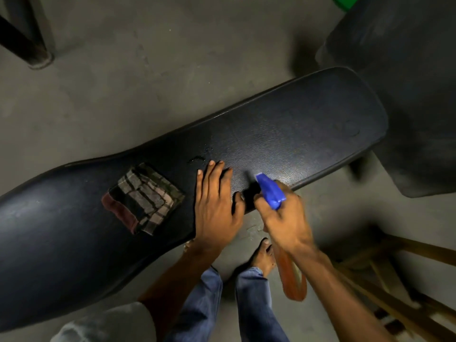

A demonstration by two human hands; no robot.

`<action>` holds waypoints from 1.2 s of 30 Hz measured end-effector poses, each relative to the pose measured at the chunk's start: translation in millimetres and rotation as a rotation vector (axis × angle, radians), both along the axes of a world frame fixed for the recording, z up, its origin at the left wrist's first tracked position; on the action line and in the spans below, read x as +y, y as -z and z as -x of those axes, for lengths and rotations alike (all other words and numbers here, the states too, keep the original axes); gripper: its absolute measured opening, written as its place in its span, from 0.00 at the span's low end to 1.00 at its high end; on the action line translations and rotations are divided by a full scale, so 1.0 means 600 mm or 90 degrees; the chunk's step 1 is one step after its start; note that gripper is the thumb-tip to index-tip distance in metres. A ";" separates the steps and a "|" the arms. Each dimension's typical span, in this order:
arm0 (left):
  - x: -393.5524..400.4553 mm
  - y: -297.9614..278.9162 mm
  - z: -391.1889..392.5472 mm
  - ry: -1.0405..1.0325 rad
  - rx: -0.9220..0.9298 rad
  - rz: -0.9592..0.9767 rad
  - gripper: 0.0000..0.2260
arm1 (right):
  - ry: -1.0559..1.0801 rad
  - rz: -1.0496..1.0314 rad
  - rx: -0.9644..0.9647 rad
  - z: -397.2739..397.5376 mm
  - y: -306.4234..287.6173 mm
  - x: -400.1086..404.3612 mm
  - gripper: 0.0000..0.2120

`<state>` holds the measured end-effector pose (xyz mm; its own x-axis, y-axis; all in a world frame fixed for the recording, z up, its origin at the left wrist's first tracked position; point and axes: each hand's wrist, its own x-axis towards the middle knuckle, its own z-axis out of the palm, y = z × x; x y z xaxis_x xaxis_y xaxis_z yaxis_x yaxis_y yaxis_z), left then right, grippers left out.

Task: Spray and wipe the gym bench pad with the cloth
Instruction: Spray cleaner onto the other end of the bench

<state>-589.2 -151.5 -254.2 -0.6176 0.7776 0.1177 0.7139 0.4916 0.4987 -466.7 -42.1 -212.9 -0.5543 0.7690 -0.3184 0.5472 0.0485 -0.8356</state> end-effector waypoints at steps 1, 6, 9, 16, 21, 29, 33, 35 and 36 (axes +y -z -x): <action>0.002 0.000 -0.001 -0.004 0.000 -0.003 0.26 | 0.018 -0.001 -0.003 -0.009 0.003 0.001 0.14; 0.024 -0.003 -0.012 0.006 0.003 -0.012 0.26 | 0.123 -0.026 0.007 -0.028 0.004 0.046 0.10; 0.046 -0.003 -0.019 0.014 0.006 -0.008 0.25 | 0.120 -0.037 0.030 -0.009 -0.001 0.066 0.15; 0.084 -0.001 -0.030 0.024 0.017 0.010 0.25 | 0.045 -0.056 0.055 0.019 -0.009 0.106 0.15; 0.118 -0.003 -0.035 0.034 0.029 -0.010 0.24 | 0.236 -0.078 0.039 -0.024 0.010 0.160 0.15; 0.171 0.004 -0.060 0.025 0.047 0.025 0.24 | 0.101 -0.065 0.049 -0.079 0.025 0.099 0.22; 0.176 0.008 -0.071 -0.002 0.049 0.016 0.23 | 0.256 -0.029 0.038 -0.120 0.039 0.139 0.17; 0.185 0.007 -0.077 -0.005 0.052 0.015 0.23 | 0.320 -0.031 0.063 -0.129 0.037 0.170 0.13; 0.191 0.007 -0.081 -0.004 0.054 0.015 0.23 | 0.332 -0.043 0.069 -0.128 0.036 0.182 0.11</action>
